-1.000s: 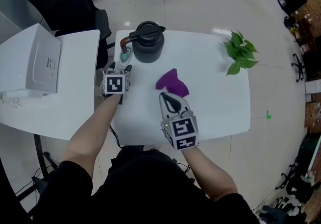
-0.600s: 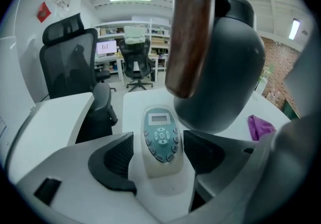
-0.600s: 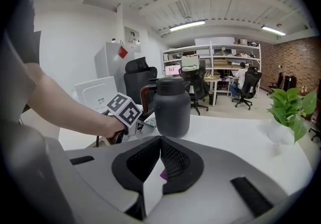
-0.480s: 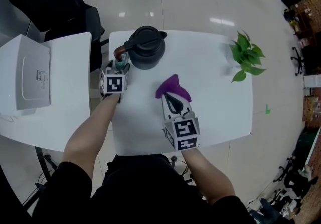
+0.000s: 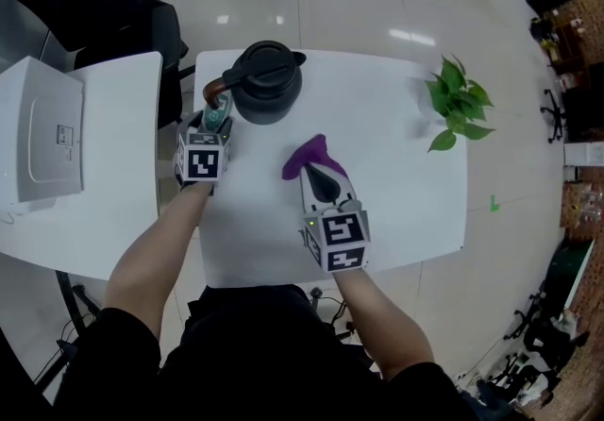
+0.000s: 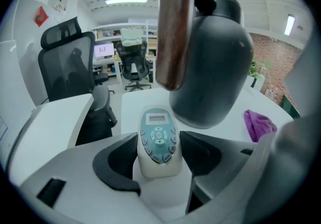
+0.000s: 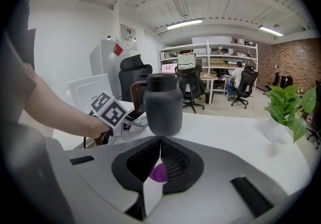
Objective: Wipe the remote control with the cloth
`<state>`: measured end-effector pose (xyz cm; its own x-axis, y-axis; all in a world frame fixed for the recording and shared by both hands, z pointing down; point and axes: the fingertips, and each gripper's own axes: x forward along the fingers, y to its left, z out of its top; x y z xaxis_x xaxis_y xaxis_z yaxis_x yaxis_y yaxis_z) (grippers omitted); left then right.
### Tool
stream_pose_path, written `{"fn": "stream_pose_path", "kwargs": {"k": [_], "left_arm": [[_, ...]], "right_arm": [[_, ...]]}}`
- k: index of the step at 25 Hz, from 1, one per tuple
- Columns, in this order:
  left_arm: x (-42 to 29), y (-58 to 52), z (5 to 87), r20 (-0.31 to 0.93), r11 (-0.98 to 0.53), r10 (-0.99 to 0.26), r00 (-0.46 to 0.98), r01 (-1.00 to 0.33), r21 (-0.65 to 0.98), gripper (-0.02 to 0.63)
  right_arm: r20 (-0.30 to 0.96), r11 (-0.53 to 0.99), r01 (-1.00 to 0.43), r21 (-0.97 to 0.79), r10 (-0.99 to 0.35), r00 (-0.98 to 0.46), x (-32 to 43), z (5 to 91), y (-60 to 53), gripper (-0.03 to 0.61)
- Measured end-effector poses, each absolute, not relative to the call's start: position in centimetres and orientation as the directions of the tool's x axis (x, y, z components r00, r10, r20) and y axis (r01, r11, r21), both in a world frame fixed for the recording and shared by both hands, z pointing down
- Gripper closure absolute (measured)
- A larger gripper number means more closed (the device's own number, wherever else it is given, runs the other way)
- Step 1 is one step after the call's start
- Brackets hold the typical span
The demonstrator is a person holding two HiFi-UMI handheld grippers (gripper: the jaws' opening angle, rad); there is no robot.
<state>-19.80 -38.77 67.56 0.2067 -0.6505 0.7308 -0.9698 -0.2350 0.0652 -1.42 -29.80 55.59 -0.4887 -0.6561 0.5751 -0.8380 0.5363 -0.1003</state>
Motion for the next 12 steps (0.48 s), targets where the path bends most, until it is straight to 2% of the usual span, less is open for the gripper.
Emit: {"fn": "stream_pose_path", "kwargs": {"k": [5,8,10,12], "left_arm": [[-19.4,-35.9,65.2,0.700,-0.256,-0.677,0.228,-0.964,0.067,0.357],[-18.7,-33.4,63.7,0.683,-0.270,-0.687,0.248,-0.960,0.077,0.357],[-17.8,-31.7,62.7,0.671,-0.285,-0.692,0.266,-0.955,0.084,0.357],[-17.1,-30.3,61.8,0.661,-0.306,-0.695,0.281,-0.949,0.082,0.357]], "right_arm": [[0.613,0.530,-0.847,-0.039,-0.656,-0.440,0.5,56.9,-29.9,0.549],[0.653,0.541,-0.841,-0.025,-0.628,-0.423,1.0,57.9,-29.8,0.520],[0.685,0.551,-0.834,-0.006,-0.606,-0.405,1.5,59.2,-29.8,0.454],[0.717,0.563,-0.827,0.011,-0.581,-0.386,1.9,60.6,-29.8,0.362]]}}
